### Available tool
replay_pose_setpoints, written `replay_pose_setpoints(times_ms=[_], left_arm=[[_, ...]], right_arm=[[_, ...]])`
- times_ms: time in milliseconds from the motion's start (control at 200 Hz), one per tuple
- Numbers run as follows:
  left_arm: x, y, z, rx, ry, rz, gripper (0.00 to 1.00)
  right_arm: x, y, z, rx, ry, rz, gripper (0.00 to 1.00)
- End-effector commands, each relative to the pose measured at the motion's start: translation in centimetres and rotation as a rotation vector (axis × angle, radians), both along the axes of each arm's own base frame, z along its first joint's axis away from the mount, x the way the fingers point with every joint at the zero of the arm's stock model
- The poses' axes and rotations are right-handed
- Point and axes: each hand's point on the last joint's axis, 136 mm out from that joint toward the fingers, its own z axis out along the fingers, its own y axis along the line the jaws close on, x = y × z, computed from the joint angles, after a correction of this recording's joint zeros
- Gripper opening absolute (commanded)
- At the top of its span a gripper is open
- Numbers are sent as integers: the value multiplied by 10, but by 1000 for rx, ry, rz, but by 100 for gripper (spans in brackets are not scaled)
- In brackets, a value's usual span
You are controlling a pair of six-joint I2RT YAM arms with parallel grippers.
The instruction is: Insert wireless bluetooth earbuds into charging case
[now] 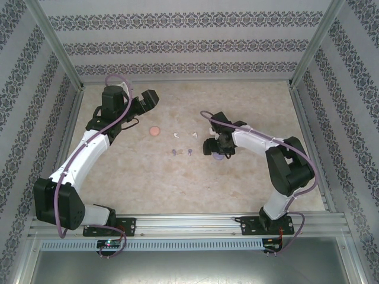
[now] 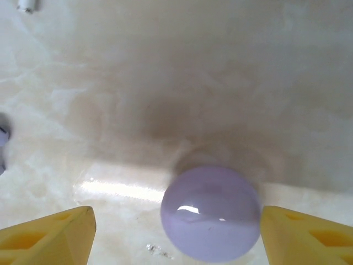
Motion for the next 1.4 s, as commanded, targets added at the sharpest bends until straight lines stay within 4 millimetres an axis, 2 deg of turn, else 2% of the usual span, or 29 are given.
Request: replay_pose_setpoints(times_ms=[0, 165, 335, 500, 674, 849, 1059, 1144, 1204, 1289, 1394], left_arm=[[-6, 4, 10, -22, 2, 22, 99], [-9, -18, 7, -15, -2, -128, 99], [-10, -17, -4, -27, 58, -113, 99], [-10, -15, -6, -51, 58, -90, 99], [-14, -21, 0, -50, 41, -136, 99], [-19, -22, -1, -63, 52, -143, 99], [-28, -33, -12, -68, 45, -232, 100], [-30, -34, -13, -60, 3, -243, 99], [-30, -33, -18, -62, -16, -239, 99], [-28, -33, -27, -51, -16, -221, 100], [-25, -48, -36, -67, -23, -252, 99]], right_arm=[[-4, -13, 2, -93, -18, -33, 80], [-4, -7, -4, -151, 0, 78, 81], [-1, -14, -10, -212, 17, 106, 79], [2, -16, -20, -210, 44, 106, 73], [0, -14, -24, -182, 63, 108, 67], [-3, -15, -27, -174, 76, 112, 58], [-6, -13, -32, -147, 96, 101, 39], [-6, -7, -23, -99, 76, 67, 37], [-4, -1, -9, -38, 45, 24, 36], [3, 8, 22, 70, -26, -56, 35], [17, 16, 64, 215, -120, -185, 36]])
